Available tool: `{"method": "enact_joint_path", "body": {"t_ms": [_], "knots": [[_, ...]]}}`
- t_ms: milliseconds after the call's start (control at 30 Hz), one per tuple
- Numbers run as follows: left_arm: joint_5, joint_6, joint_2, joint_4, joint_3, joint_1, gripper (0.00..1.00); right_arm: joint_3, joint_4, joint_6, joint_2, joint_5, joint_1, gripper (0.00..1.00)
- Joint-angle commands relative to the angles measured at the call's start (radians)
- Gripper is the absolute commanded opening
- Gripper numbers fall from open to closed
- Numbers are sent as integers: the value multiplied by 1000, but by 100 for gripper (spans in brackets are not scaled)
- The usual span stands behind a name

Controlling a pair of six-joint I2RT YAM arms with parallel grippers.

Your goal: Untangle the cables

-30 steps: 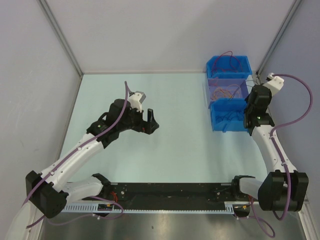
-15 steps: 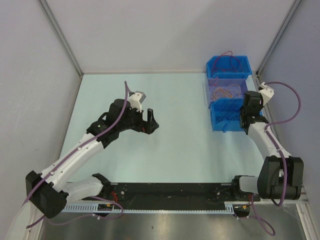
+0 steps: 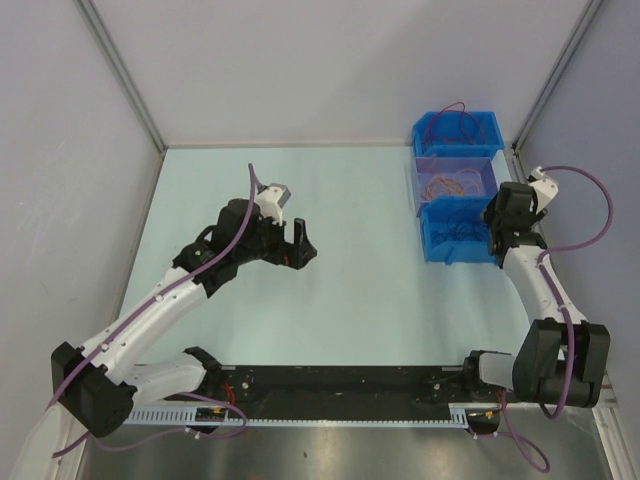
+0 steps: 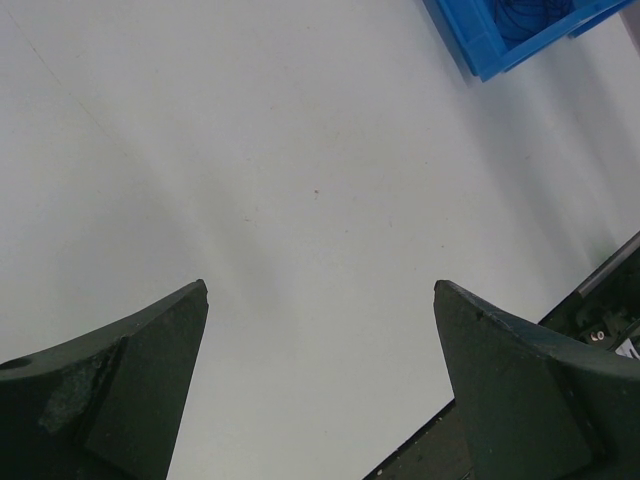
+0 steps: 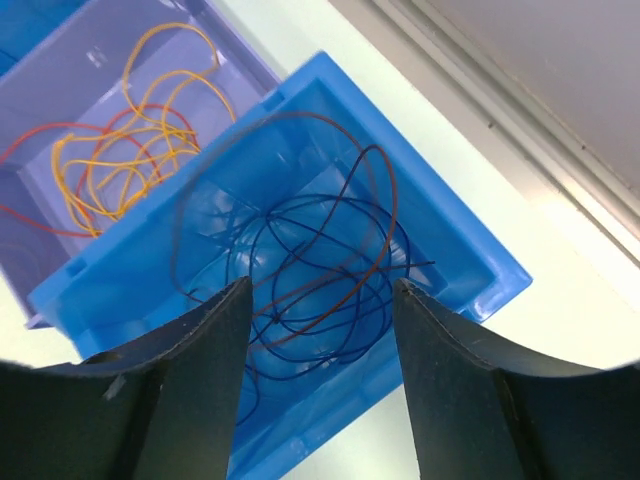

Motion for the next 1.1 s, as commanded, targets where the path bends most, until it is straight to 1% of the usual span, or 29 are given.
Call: {"method": "enact_joint_path", "body": {"t_ms": [0,167,267,367,400,467,567,633,700,767,800,833,933,967,1000,1067], "knots": [[1,24,-25,14,-2,8,100,86,-21,-3,-76,1,-4,64],[4,23,-25,14,-2,13,100,112,-48,2,-126,-31,-4,66],[3,23,-26,16,-4,14,100,116,-48,2,-148,-84,-4,66],[3,23,-26,14,-4,17,100,116,-42,-1,-174,-175,2,67],[1,23,-25,14,-4,16,100,116,-42,-6,-183,-219,14,67],[3,21,-26,14,-4,19,100,116,-36,-24,-192,-255,37,67],[3,21,-28,16,-4,20,100,116,-34,-53,-209,-255,91,68],[1,21,-28,16,-4,22,100,116,-41,-92,-225,-241,170,68],[-1,21,-28,14,-5,22,100,116,-56,-131,-234,-203,216,70],[-2,21,-31,12,-10,22,100,114,-73,-161,-246,-153,285,74],[-4,21,-34,12,-13,24,100,111,-79,-173,-252,-138,308,79],[-5,21,-39,12,-15,22,100,105,-86,-194,-271,-134,348,99],[-11,21,-46,11,-19,22,100,53,-79,-210,-315,-83,402,100],[-11,21,-52,11,-21,22,100,33,-76,-205,-352,-45,425,100],[-11,21,-54,12,-24,22,100,16,-74,-195,-370,-24,436,100],[-10,20,-57,13,-25,22,100,-33,-71,-123,-430,24,445,100]]}}
